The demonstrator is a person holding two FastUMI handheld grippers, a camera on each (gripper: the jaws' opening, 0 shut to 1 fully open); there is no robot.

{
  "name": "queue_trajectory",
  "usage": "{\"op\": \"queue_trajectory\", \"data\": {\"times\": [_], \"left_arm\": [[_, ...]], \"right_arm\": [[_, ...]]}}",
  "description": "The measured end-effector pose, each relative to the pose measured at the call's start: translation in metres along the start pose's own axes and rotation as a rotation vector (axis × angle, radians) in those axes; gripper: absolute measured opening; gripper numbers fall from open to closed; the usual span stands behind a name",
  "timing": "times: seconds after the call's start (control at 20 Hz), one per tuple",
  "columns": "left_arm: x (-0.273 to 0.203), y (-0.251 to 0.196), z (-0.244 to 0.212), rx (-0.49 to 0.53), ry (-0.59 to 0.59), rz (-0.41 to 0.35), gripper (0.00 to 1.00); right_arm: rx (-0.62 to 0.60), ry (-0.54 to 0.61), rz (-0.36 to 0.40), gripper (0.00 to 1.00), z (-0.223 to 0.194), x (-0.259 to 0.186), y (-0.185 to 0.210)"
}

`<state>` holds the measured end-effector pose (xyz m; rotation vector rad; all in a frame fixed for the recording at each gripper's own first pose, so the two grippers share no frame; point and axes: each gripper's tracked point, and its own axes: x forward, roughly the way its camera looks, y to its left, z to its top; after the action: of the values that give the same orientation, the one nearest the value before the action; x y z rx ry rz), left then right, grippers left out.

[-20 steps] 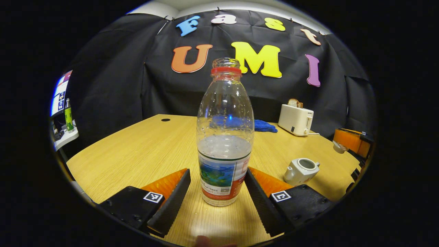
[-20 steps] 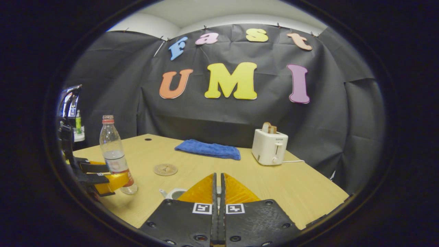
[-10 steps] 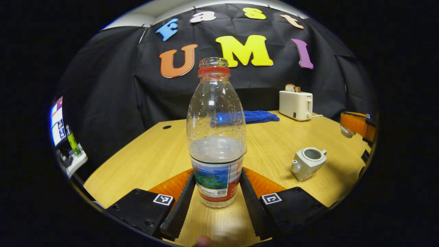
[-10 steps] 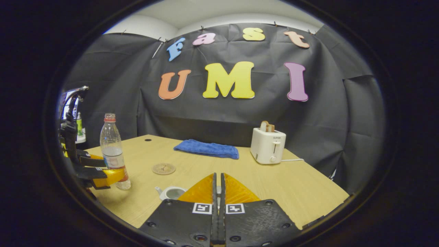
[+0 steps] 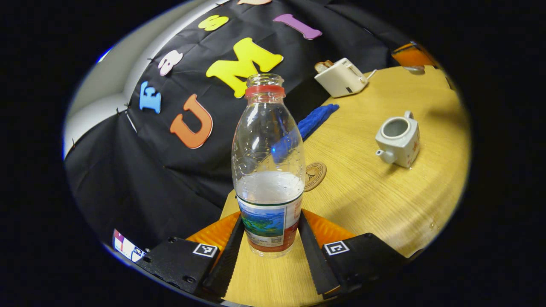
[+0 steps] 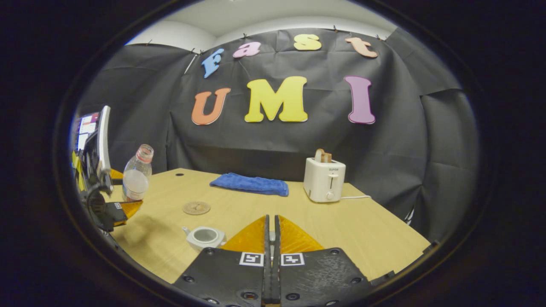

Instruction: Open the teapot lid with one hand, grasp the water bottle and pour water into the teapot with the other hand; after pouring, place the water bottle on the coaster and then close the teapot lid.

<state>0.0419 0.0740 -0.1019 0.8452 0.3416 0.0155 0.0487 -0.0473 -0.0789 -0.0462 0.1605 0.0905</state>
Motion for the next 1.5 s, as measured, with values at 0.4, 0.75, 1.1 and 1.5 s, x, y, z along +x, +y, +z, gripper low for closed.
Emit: {"op": "queue_trajectory", "data": {"times": [0.4,0.75,1.1,1.5], "left_arm": [[0.008,-0.015,0.001,0.386,0.032,-0.023,0.74],[0.011,-0.023,0.010,0.598,0.035,-0.018,0.74],[0.016,-0.032,0.024,0.748,0.040,-0.028,0.75],[0.016,-0.021,0.032,0.888,0.065,0.004,0.75]], "right_arm": [[0.020,0.011,-0.019,0.00,-0.009,-0.010,-0.025],[0.028,0.018,-0.033,0.00,-0.018,-0.015,-0.040],[0.028,0.022,-0.038,0.00,-0.026,-0.019,-0.050],[0.038,0.025,-0.048,0.00,-0.032,-0.023,-0.060]]}}
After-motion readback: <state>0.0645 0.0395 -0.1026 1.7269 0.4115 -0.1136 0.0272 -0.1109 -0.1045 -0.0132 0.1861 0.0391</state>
